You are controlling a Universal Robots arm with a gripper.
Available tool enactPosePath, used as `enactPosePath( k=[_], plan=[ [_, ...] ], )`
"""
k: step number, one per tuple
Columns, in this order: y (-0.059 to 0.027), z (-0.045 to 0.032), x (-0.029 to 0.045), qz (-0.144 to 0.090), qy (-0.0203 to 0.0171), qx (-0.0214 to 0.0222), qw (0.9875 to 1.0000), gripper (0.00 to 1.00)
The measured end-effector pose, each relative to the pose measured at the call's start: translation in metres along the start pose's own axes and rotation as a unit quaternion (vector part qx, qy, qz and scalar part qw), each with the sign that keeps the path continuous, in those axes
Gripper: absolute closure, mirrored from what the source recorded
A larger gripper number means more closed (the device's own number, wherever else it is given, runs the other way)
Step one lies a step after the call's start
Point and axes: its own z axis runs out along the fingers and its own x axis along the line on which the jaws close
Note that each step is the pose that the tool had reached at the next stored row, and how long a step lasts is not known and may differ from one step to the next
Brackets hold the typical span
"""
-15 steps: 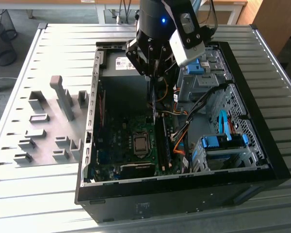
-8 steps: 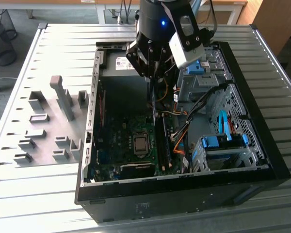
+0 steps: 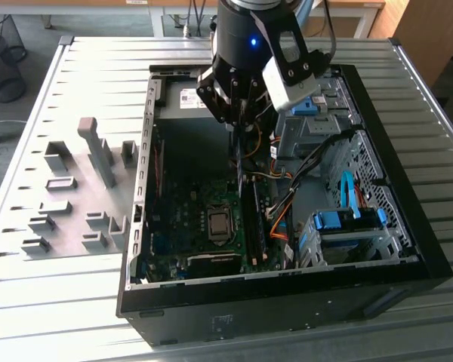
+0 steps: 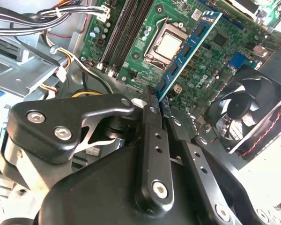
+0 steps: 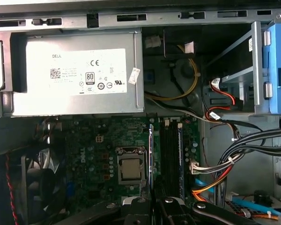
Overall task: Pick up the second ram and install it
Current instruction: 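Insert the second ram into the second slot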
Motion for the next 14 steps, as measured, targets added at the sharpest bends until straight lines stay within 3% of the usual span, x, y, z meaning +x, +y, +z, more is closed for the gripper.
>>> enactPosePath(
  k=[14],
  plan=[
    [0.0,0.0038,-0.0001,0.0,-0.0002,0.0,1.0,0.86]
  ],
)
